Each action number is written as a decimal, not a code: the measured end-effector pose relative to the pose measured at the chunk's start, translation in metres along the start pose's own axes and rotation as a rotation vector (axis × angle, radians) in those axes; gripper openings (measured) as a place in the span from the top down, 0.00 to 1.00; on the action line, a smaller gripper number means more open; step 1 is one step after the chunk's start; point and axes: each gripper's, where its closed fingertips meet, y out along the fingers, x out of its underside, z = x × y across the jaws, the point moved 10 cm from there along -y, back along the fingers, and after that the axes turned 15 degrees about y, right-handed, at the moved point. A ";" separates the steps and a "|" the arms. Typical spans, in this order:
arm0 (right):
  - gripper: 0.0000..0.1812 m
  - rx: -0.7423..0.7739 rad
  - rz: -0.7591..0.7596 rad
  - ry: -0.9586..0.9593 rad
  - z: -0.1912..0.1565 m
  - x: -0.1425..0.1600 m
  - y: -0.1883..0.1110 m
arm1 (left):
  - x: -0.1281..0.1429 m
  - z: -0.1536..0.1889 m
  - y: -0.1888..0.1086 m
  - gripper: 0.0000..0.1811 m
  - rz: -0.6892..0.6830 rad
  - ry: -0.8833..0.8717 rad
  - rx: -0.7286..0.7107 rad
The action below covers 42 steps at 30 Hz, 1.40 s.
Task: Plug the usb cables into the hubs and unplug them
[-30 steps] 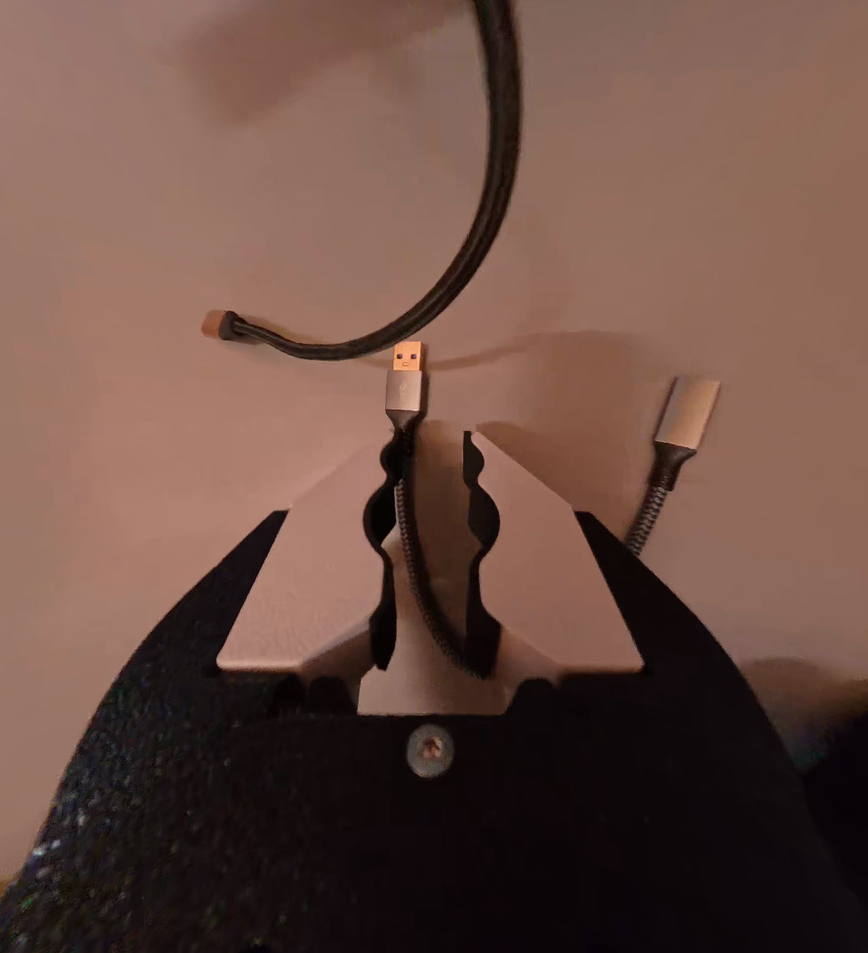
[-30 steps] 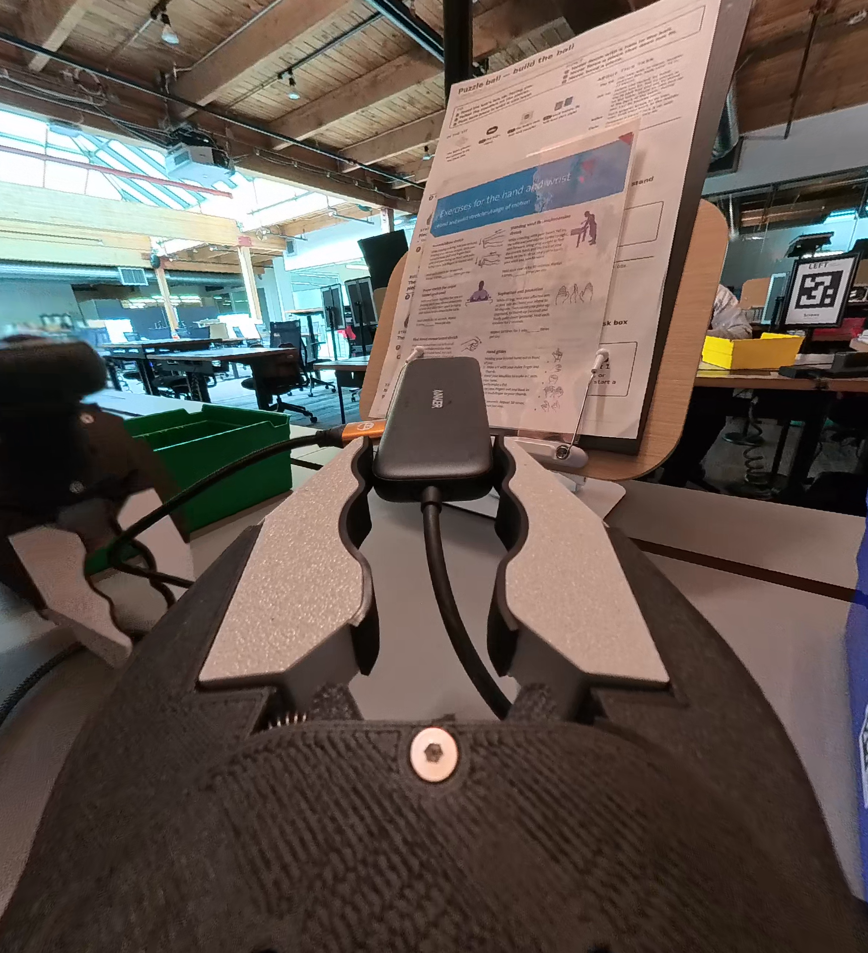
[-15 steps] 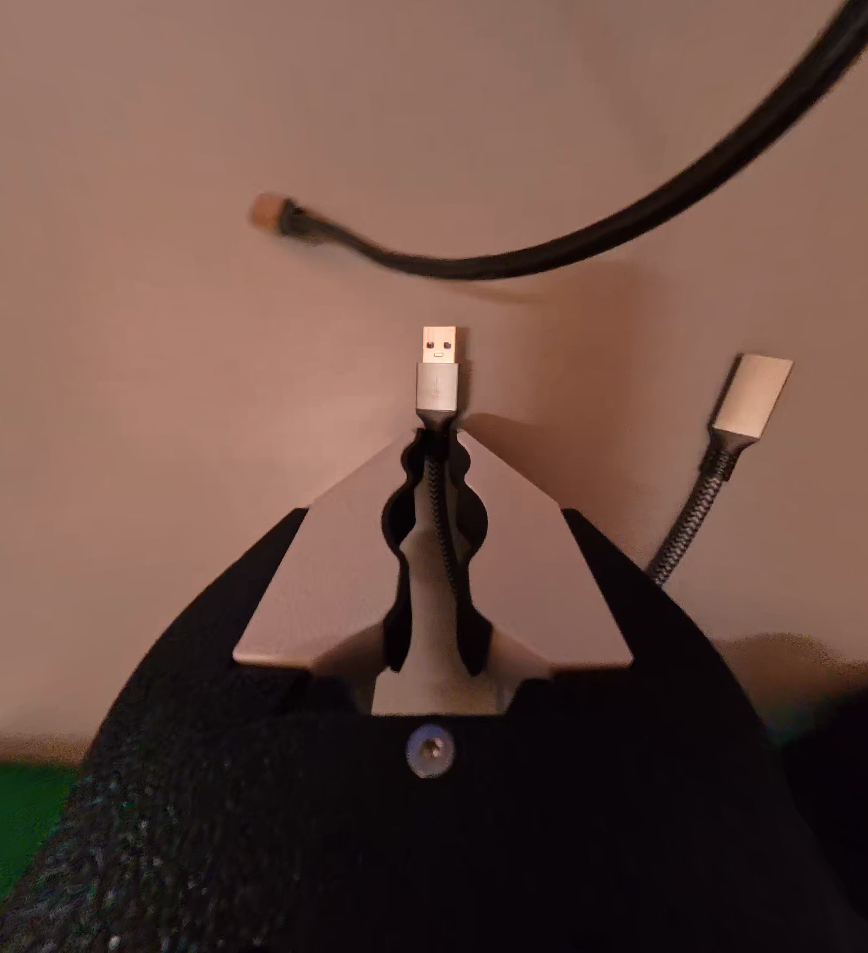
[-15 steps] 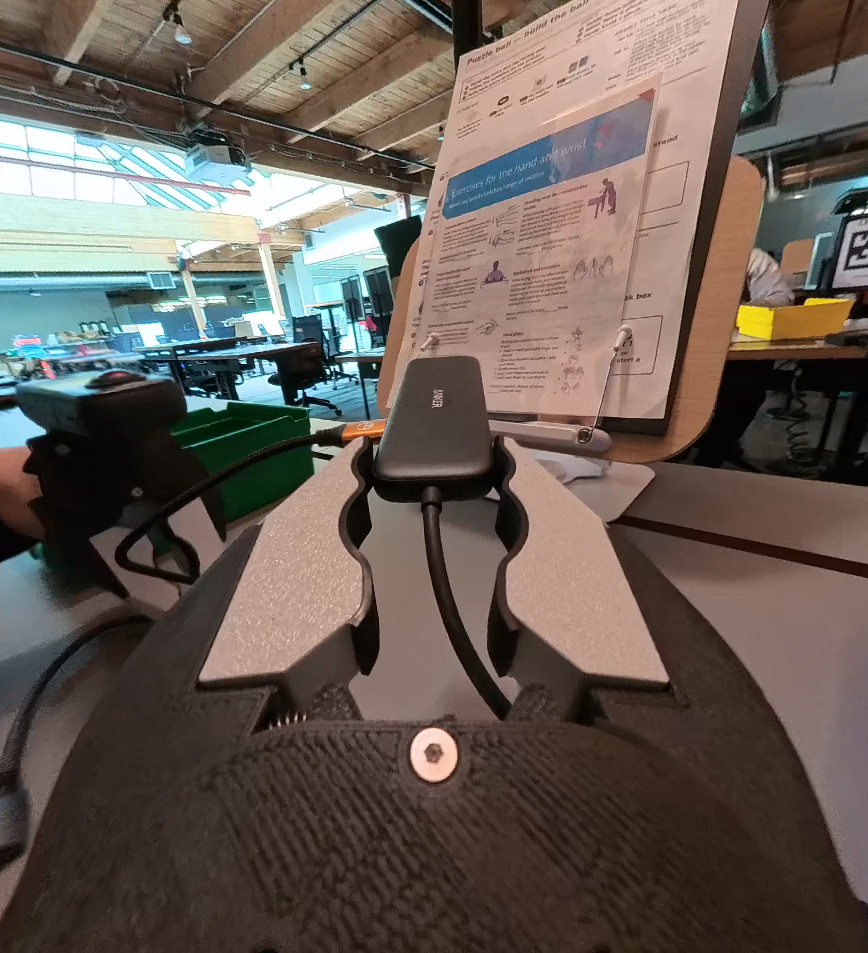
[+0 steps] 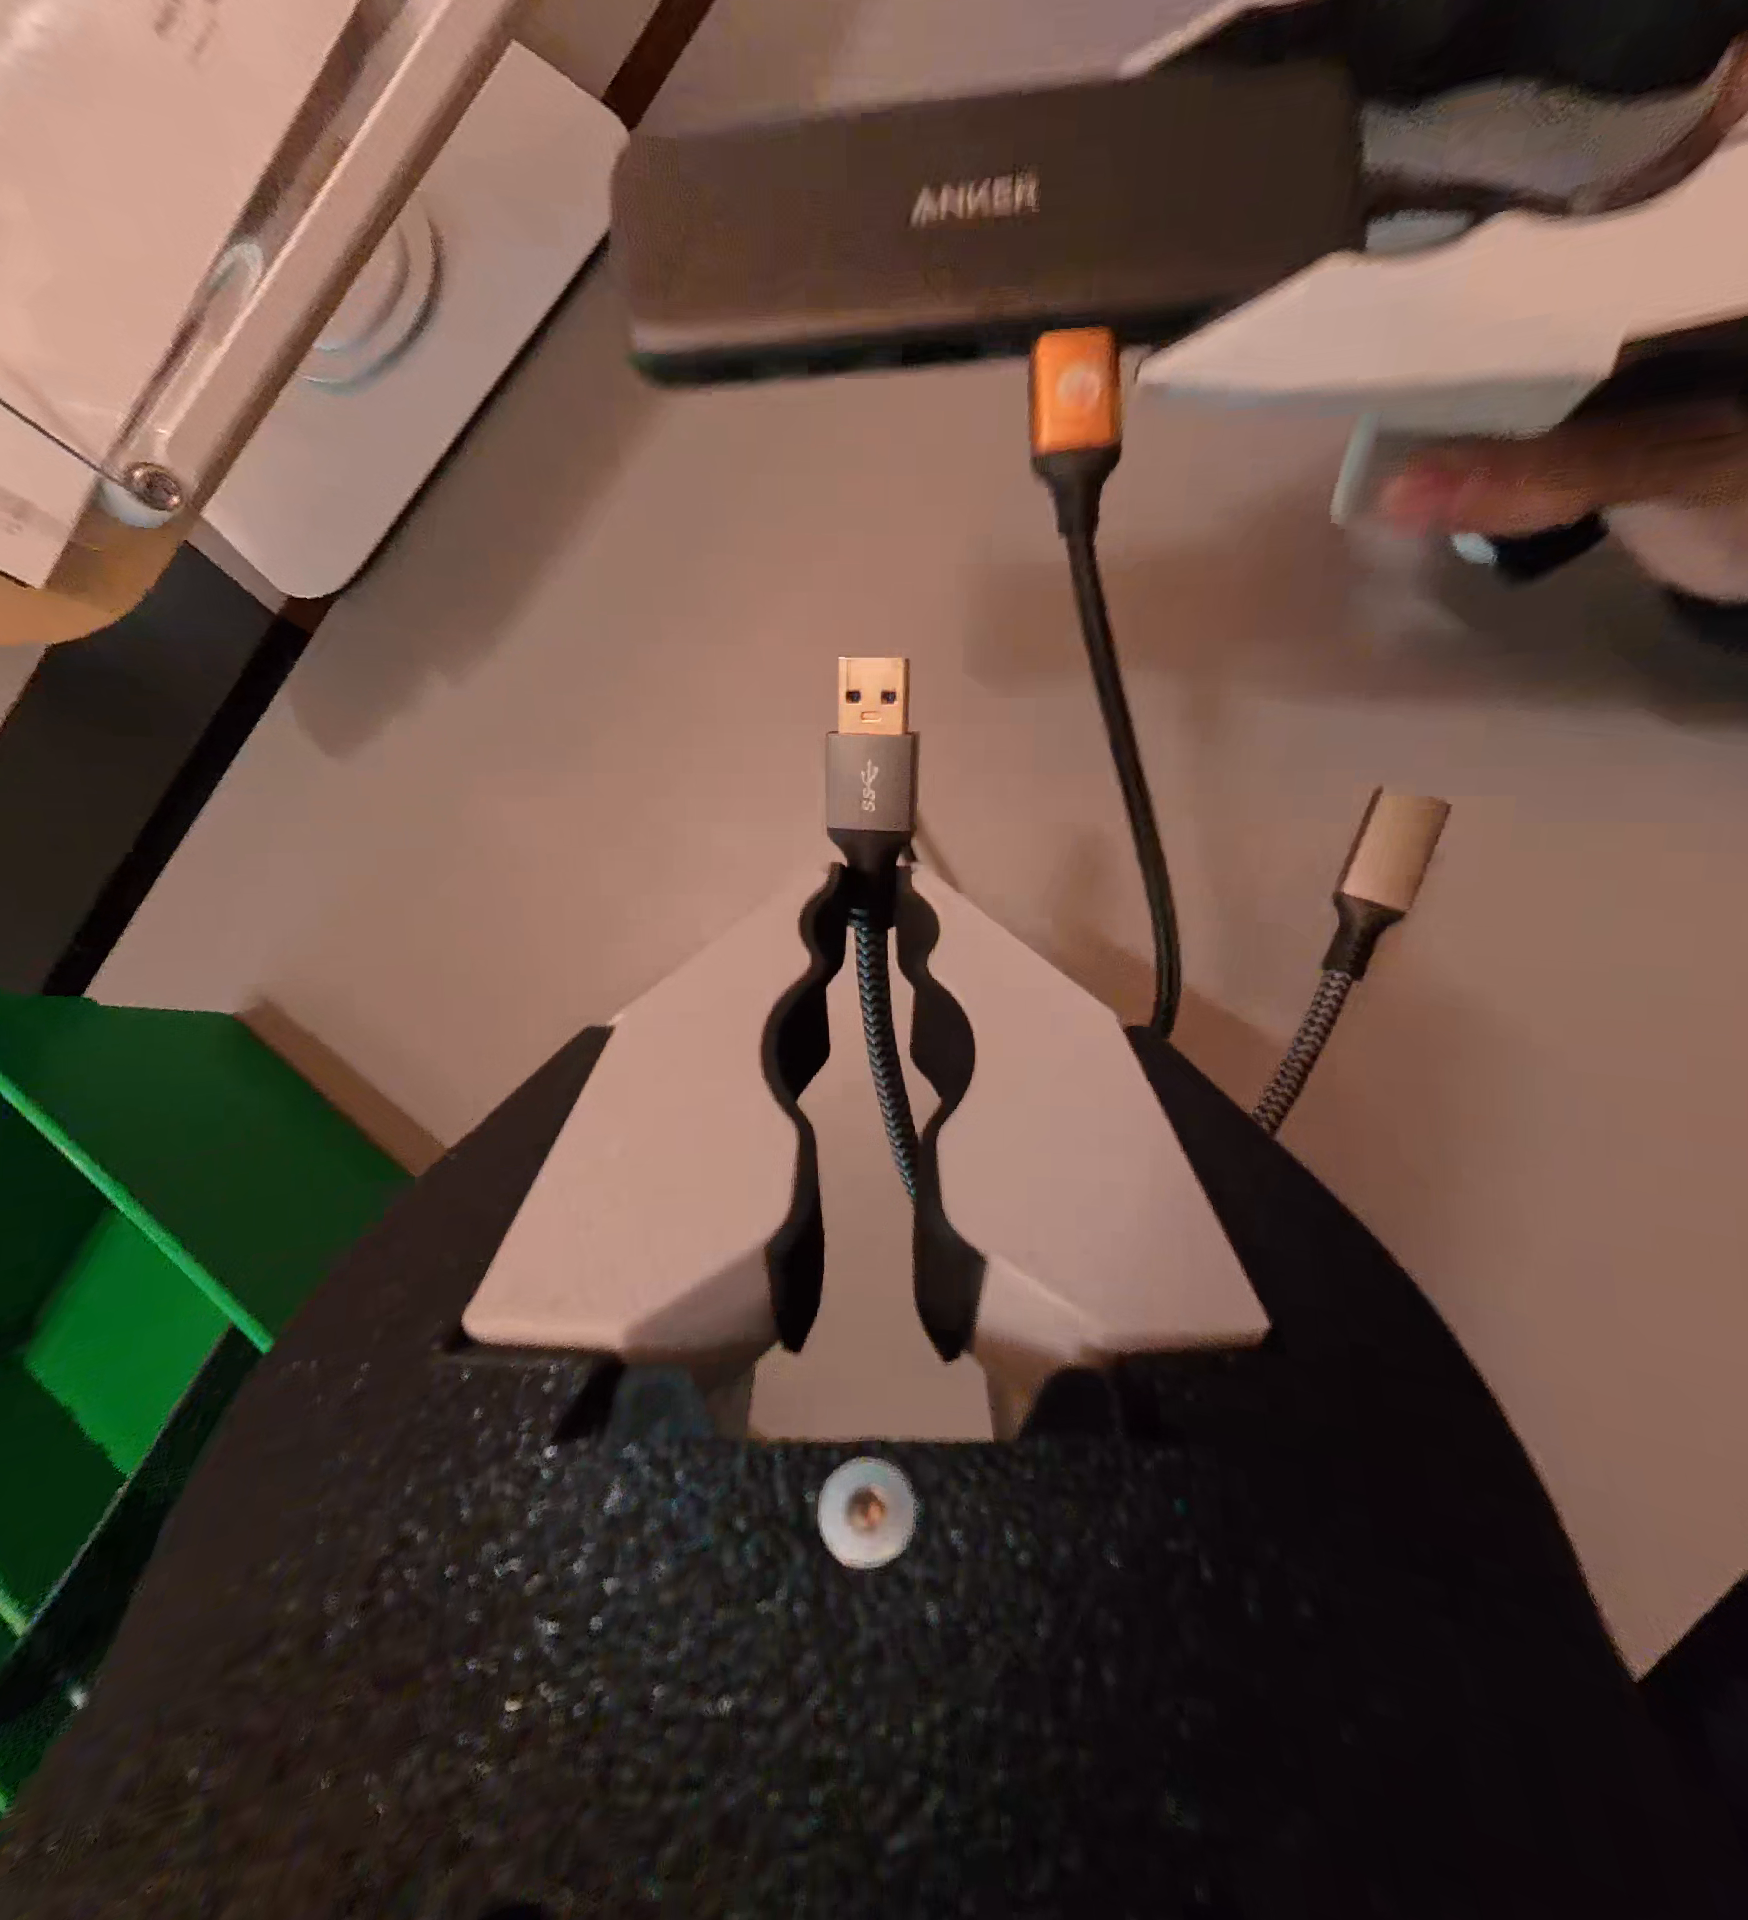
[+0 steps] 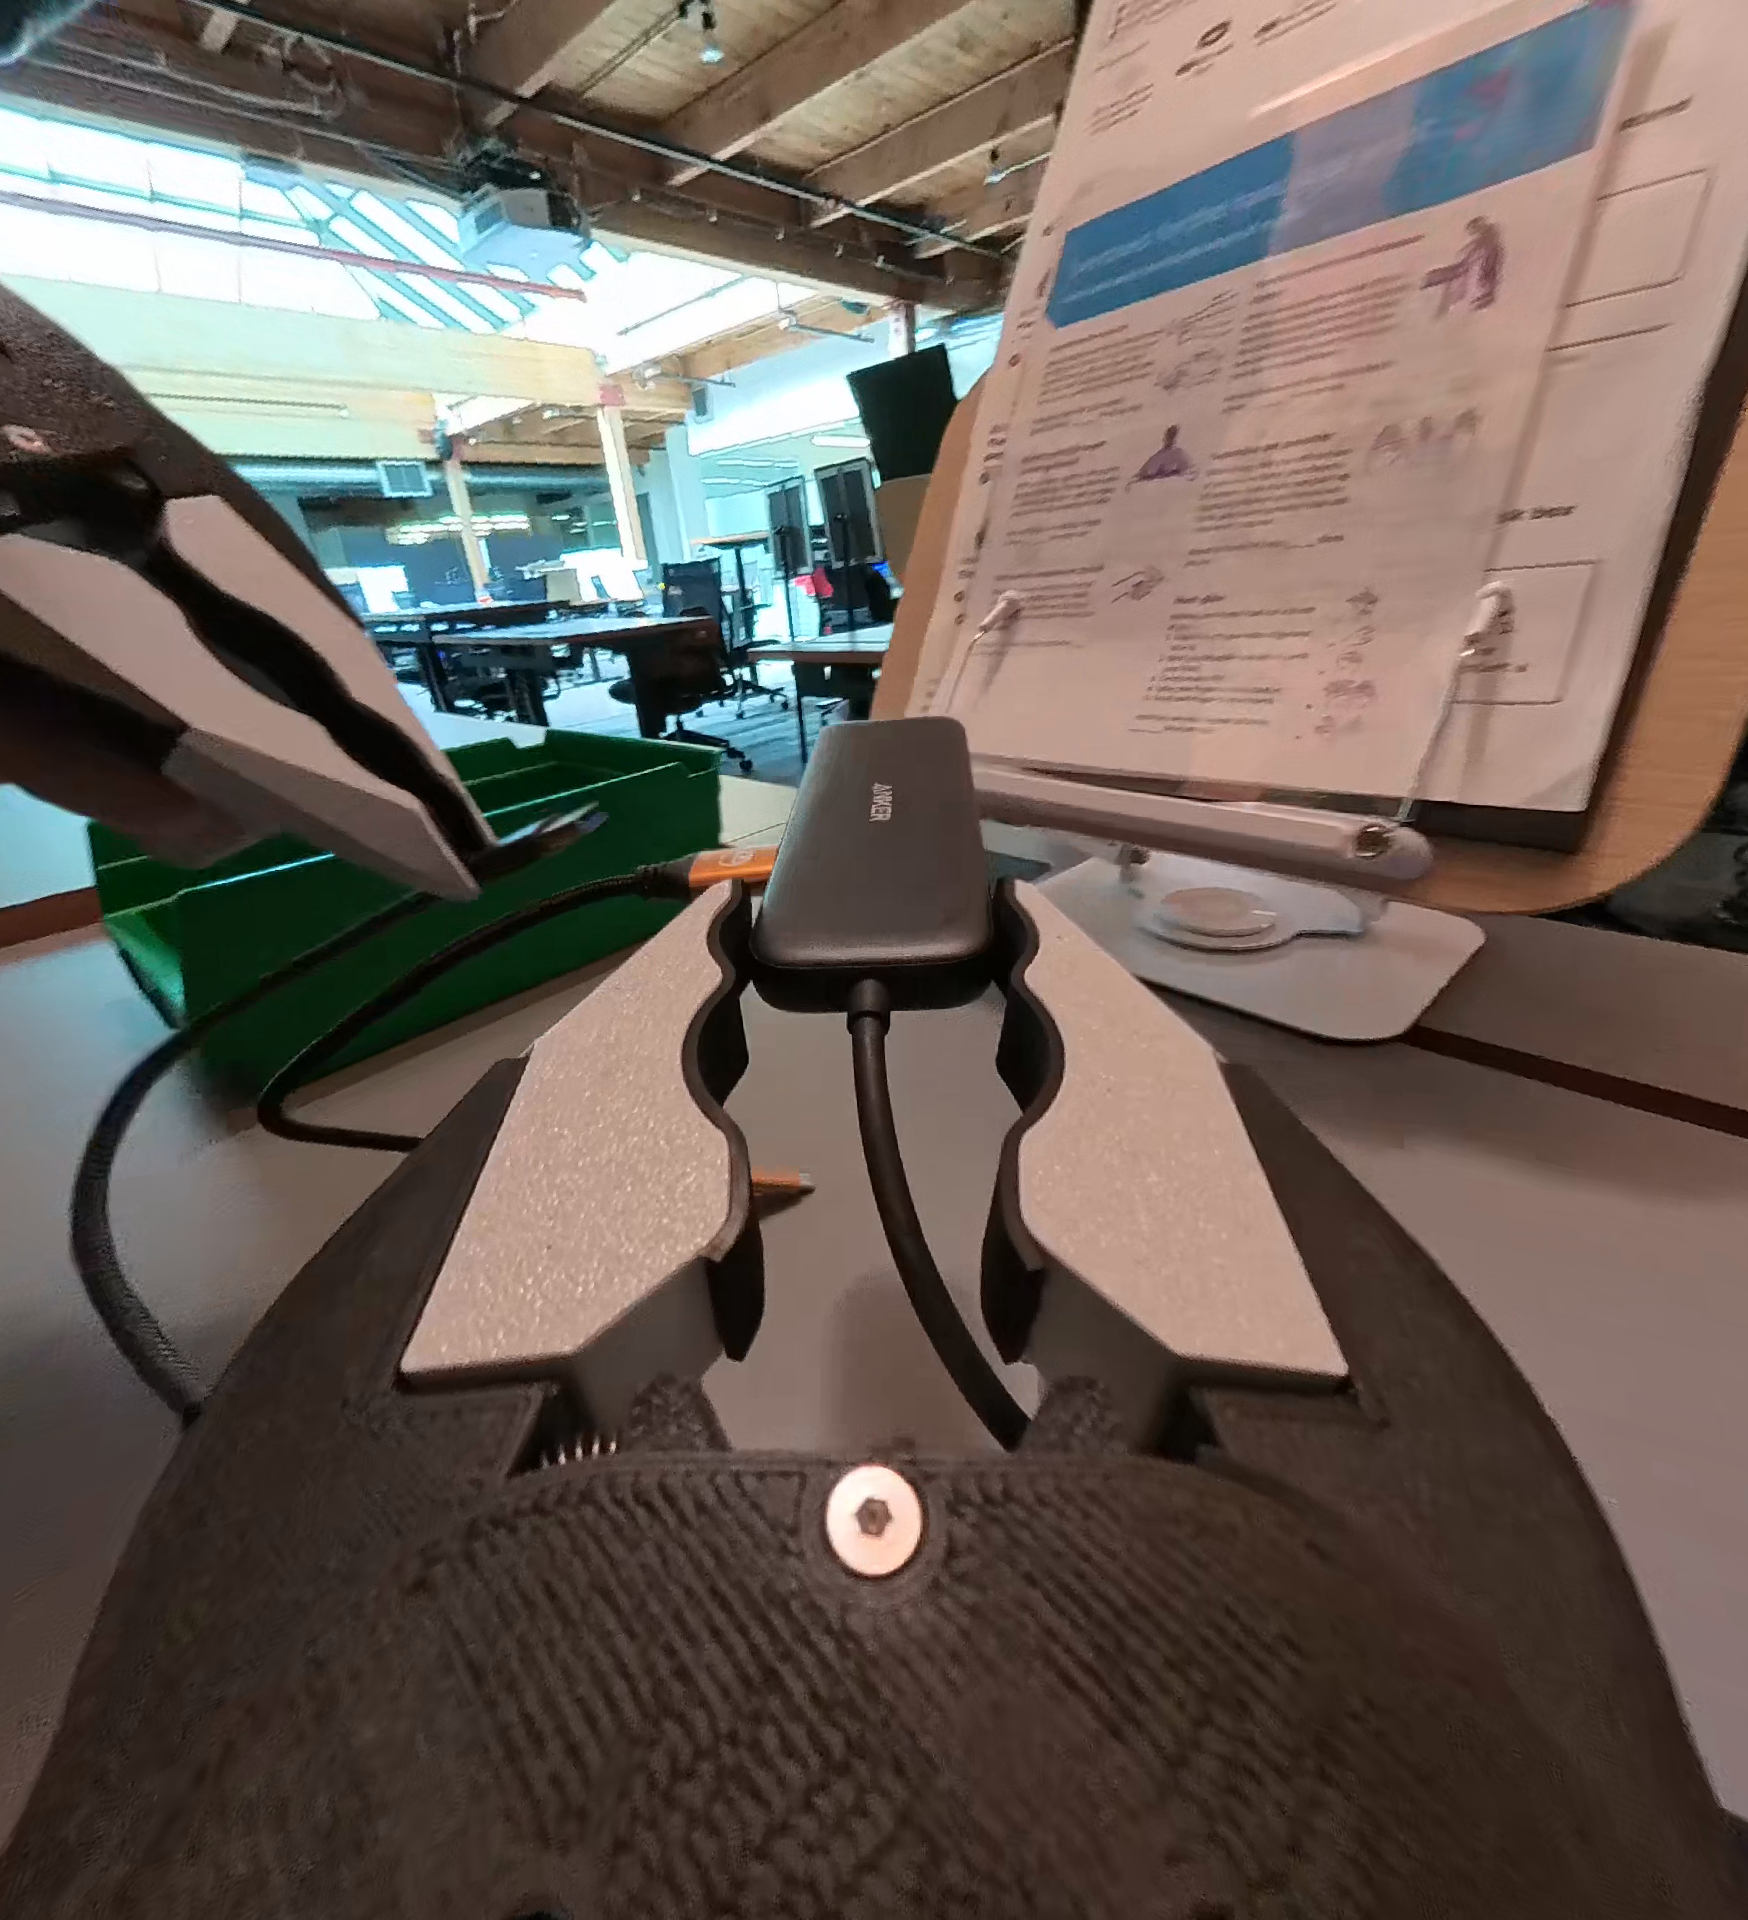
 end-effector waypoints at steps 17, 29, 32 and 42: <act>0.75 -0.089 -0.082 0.130 -0.013 0.020 0.015 | -0.004 0.003 0.010 0.96 -0.061 -0.028 -0.010; 0.75 -0.051 -0.064 -0.053 -0.030 0.025 0.019 | -0.001 0.000 0.018 0.97 -0.059 -0.046 0.010; 0.75 -0.029 -0.070 -0.135 -0.035 0.027 0.020 | 0.000 -0.001 0.021 0.97 -0.073 -0.053 0.016; 0.75 0.023 -0.089 -0.248 -0.040 0.025 0.021 | -0.005 0.000 0.020 0.97 -0.039 0.034 -0.049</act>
